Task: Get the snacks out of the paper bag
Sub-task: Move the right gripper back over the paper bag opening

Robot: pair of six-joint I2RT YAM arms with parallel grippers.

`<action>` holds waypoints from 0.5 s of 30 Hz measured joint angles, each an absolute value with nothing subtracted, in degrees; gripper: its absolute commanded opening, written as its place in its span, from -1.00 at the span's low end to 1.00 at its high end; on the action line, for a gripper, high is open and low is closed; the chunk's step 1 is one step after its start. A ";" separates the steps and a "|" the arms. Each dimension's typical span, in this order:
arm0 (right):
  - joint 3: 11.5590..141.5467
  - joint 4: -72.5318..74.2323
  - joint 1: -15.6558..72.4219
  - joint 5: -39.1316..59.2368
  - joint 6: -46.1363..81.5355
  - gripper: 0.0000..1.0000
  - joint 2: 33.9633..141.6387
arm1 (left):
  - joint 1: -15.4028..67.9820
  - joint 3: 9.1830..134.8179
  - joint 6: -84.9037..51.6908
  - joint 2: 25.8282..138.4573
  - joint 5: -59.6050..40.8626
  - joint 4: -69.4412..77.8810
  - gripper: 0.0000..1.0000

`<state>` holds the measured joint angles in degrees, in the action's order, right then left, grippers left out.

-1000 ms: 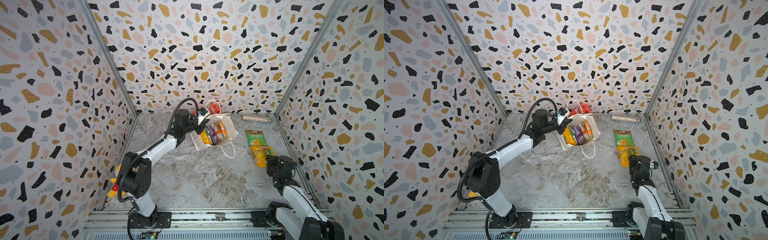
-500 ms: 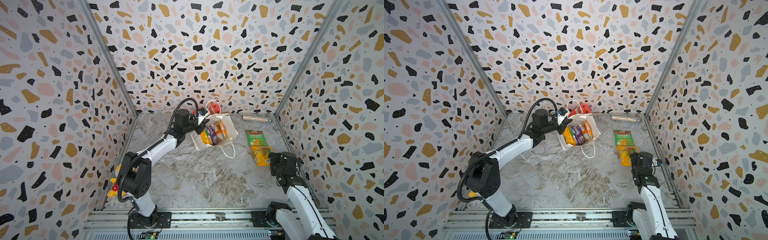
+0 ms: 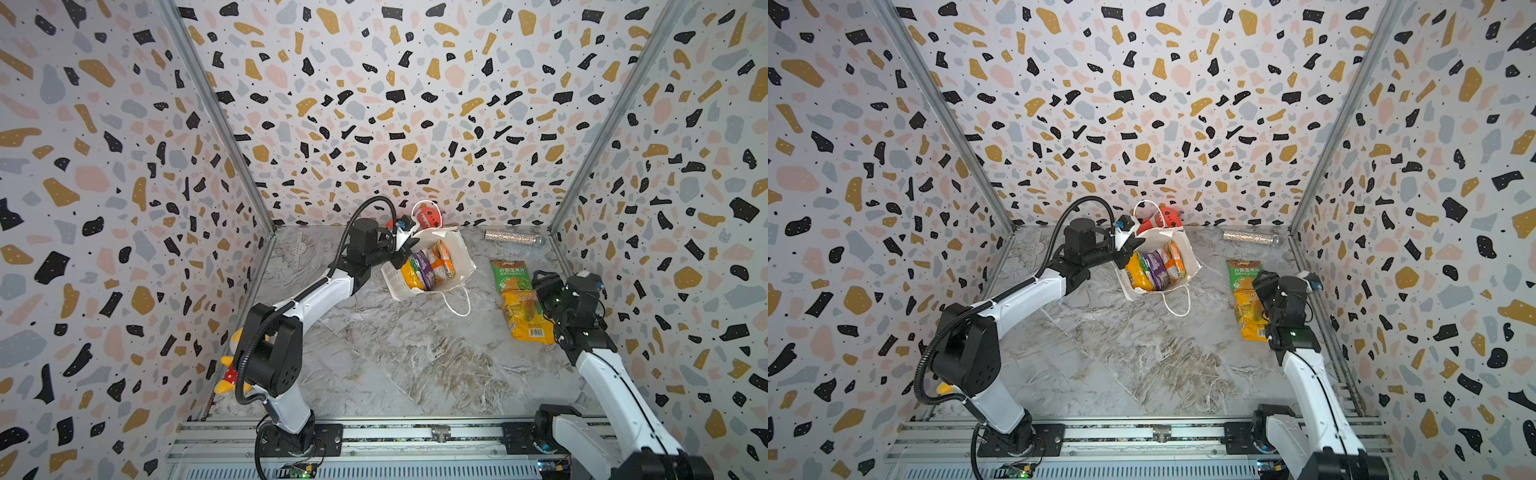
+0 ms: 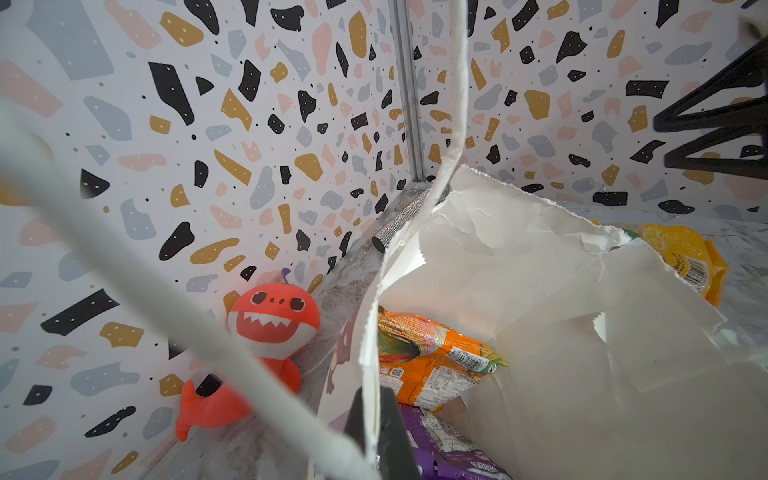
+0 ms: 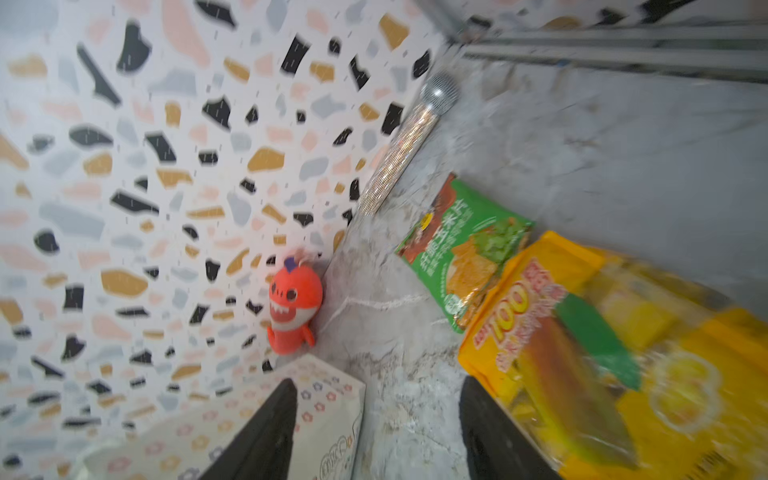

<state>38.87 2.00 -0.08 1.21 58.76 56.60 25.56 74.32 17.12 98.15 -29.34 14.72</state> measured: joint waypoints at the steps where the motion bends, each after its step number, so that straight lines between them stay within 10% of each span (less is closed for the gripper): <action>1: 40.03 3.84 1.45 2.55 56.47 0.14 59.05 | 25.56 74.30 17.12 98.15 -29.34 14.70 -1.00; 15: 67.18 7.64 30.06 15.49 20.08 -0.29 75.81 | 25.56 74.30 17.80 96.47 -29.98 12.25 -1.00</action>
